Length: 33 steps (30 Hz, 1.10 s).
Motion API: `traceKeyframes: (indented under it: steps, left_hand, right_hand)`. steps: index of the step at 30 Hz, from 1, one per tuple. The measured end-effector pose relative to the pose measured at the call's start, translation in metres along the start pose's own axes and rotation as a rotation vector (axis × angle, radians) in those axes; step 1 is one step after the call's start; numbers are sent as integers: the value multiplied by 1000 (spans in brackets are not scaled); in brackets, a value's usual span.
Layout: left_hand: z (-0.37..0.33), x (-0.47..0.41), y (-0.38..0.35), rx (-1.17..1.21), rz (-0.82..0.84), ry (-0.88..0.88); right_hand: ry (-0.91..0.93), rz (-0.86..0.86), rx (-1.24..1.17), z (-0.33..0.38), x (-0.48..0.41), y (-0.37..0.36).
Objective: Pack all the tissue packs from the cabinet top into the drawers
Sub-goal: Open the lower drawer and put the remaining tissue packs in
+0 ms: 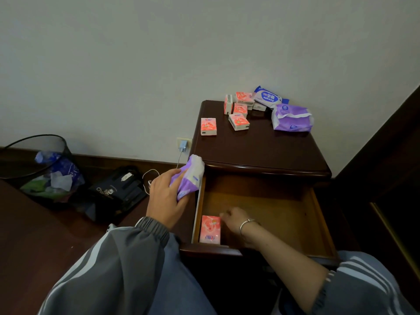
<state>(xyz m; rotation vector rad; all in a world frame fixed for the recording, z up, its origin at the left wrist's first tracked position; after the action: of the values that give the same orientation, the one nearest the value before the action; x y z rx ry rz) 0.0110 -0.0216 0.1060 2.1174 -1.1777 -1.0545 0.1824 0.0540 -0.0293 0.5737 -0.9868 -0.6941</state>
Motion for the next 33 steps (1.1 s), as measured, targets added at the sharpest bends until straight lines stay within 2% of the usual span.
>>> traceKeyframes:
  steps: [4,6,9,12,16,19,21,22,24,25,27,29,31,33]
  left_hand:
    - [-8,1,-4,-22,37,4]
    - [-18,2,-5,-60,58,-54]
    - [-47,4,-10,-189,92,-293]
    - [-80,15,-33,-288,216,-584]
    - [-122,37,-70,-378,304,-879]
    - [-142,41,-87,-355,262,-925]
    - [-139,32,-96,-367,232,-800]
    - [-130,24,-98,-362,222,-677]
    - [-91,8,-98,-320,202,-326]
    - [-64,5,-98,-302,201,-130]
    - [-10,12,-104,-261,245,223]
    - [29,26,-113,-142,298,481]
    - [48,32,-123,11,343,632]
    - [56,31,-133,115,380,673]
  right_hand:
    - [41,198,-166,7,-2,-25]
    - [54,199,-268,6,0,-17]
    - [49,65,-557,-5,-3,23]
    - [82,163,-842,-10,9,51]
    - [108,152,-761,-41,26,82]
    - [70,148,-720,-79,35,84]
    - [-13,35,-760,-113,40,88]
    - [-61,-86,-754,-132,42,95]
    - [-152,-365,-615,-168,50,115]
    - [-181,-446,-495,-177,55,120]
    - [-208,-439,-183,-181,58,116]
    - [-215,-372,191,-175,55,103]
    - [-171,-416,421,-162,51,97]
    - [-49,-435,518,-142,41,91]
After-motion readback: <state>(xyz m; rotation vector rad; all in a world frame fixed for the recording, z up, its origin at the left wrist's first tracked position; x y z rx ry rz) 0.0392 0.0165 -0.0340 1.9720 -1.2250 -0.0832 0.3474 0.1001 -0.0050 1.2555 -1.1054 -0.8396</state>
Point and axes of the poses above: each hand's wrist, its own x-axis away from the middle knuckle, its own y-axis out of the back of the hand, z = x × y, the point moved 10 cm from there along -x, towards the middle knuckle, and after that the axes turned 9 degrees about x, right-handed, at the moved point
